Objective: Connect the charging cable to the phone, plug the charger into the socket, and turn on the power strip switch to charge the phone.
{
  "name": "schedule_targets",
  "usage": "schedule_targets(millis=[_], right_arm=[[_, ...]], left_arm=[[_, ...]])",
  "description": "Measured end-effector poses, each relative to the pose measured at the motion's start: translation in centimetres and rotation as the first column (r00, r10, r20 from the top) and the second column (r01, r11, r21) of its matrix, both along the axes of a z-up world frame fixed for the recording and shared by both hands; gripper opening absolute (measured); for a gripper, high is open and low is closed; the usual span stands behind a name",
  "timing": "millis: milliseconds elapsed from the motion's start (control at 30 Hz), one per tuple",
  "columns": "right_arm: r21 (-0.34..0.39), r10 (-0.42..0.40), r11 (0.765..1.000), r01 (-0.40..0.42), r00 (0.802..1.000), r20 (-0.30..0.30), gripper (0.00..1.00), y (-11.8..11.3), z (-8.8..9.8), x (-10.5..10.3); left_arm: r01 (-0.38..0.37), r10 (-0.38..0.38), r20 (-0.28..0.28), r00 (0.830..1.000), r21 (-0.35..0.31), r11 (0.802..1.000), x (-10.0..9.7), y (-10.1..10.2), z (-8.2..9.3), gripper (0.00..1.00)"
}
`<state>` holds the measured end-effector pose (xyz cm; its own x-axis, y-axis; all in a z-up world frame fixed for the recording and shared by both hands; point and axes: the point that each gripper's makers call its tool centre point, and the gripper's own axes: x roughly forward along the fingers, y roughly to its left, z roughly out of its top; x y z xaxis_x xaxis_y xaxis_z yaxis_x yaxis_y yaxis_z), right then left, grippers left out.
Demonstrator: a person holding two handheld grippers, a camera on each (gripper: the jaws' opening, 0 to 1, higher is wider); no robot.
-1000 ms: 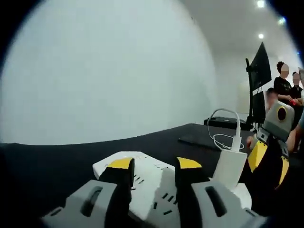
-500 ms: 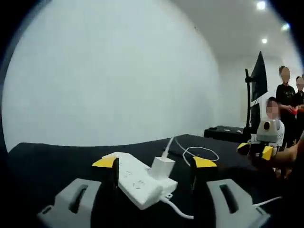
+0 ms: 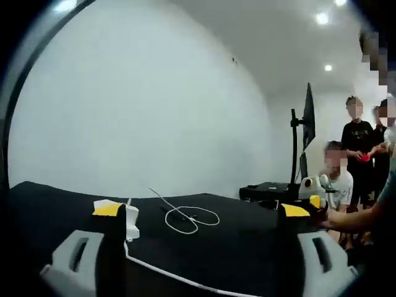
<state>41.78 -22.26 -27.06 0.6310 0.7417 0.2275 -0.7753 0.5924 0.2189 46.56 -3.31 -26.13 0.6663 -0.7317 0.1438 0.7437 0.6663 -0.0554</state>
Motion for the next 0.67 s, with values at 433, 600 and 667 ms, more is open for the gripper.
schedule_targets(millis=[433,600,667], right_arm=[[-0.050,-0.104,0.994,0.101,0.993,-0.051,0.90,-4.7,-4.1,-0.5],[-0.047,-0.110,0.993,0.107,0.992,-0.065,0.90,-4.6,-4.4,-0.2],[-0.052,-0.107,0.993,0.104,0.992,-0.059,0.90,-4.7,-4.3,-0.1]], left_arm=[[0.007,-0.010,-0.088,0.996,-0.028,1.000,-0.6,-1.7,-3.8,0.96],[0.000,-0.003,-0.088,0.996,-0.032,1.000,-0.5,-1.7,-3.6,0.96],[-0.007,0.005,-0.087,0.996,-0.028,1.000,-0.3,-1.5,-3.5,0.96]])
